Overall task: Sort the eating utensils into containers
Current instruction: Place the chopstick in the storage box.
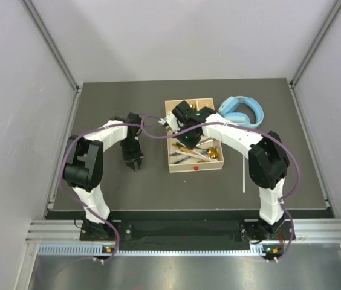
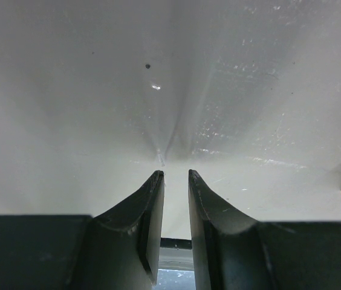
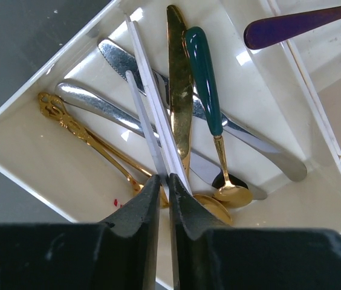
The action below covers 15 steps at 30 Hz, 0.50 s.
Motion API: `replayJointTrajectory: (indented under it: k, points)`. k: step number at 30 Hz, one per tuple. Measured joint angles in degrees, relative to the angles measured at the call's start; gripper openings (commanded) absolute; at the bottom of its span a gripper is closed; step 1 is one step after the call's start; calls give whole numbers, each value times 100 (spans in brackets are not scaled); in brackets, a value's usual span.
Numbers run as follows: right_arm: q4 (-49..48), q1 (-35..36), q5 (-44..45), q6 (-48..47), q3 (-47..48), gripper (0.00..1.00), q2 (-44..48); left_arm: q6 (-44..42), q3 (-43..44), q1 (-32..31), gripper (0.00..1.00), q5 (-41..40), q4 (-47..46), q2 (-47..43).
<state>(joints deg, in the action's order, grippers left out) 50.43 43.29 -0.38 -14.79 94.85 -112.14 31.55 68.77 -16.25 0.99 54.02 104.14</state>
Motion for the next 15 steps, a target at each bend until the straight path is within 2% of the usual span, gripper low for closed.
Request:
replayJointTrajectory:
  k: [2, 3, 10, 12, 15]
  points:
    - [2, 0, -31, 39, 0, 22, 0, 0, 0, -2, 28, 0, 0, 0]
    - [2, 0, -37, 42, 0, 33, 0, 0, 0, -2, 28, 0, 0, 0]
    - [0, 0, 79, 109, 0, 38, 0, 0, 2, -2, 28, -2, 0, 0]
    - [-2, 0, 227, 175, 0, 43, 2, 0, 2, -2, 28, -2, 0, 0]
    - [-15, -83, 599, 461, 0, 43, 83, 0, 2, 0, 28, -2, 0, 0]
